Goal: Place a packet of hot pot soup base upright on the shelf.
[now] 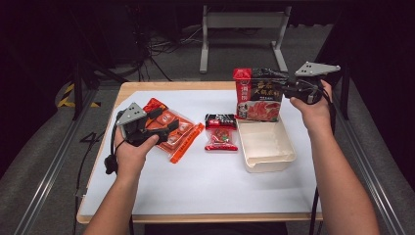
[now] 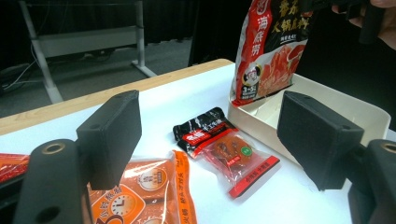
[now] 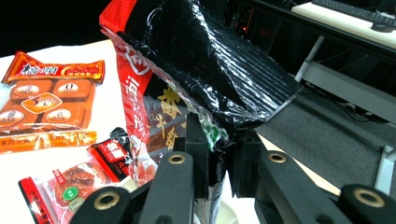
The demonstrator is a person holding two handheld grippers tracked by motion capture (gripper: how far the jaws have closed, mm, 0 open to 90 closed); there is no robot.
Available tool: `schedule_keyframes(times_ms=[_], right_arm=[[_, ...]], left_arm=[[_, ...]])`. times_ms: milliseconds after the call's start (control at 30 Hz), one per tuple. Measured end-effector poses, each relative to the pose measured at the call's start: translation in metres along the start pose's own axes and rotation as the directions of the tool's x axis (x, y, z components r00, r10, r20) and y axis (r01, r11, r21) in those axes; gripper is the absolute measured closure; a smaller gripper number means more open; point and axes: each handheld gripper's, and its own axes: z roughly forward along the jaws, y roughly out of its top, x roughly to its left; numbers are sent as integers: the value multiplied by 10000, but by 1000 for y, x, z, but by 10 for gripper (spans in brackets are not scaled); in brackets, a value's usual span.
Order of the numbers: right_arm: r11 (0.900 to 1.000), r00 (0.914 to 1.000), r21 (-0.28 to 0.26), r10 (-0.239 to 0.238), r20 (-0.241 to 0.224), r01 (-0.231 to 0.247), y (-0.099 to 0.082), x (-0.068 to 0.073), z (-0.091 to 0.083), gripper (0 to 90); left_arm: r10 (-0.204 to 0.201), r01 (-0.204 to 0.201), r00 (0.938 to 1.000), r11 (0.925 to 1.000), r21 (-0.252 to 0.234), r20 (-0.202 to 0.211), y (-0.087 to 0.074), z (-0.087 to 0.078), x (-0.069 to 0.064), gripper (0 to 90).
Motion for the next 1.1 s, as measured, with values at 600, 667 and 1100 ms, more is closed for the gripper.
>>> schedule_keyframes(times_ms=[600,667,1100], right_arm=[[9994,9994,77,337,-14,-337,-16,-1,7,788],[9996,9997,129,257,-4,-257,-16,2,10,784],[9906,9919,533,1254,187,-1262,-43,-3,21,772]], left_arm=[[-84,84,10000,9999,97,-18,-3,1,3,227],[-106,107,9999,9999,99,-15,-3,1,4,226],[-131,132,9999,9998,173,-82,-4,0,7,224]])
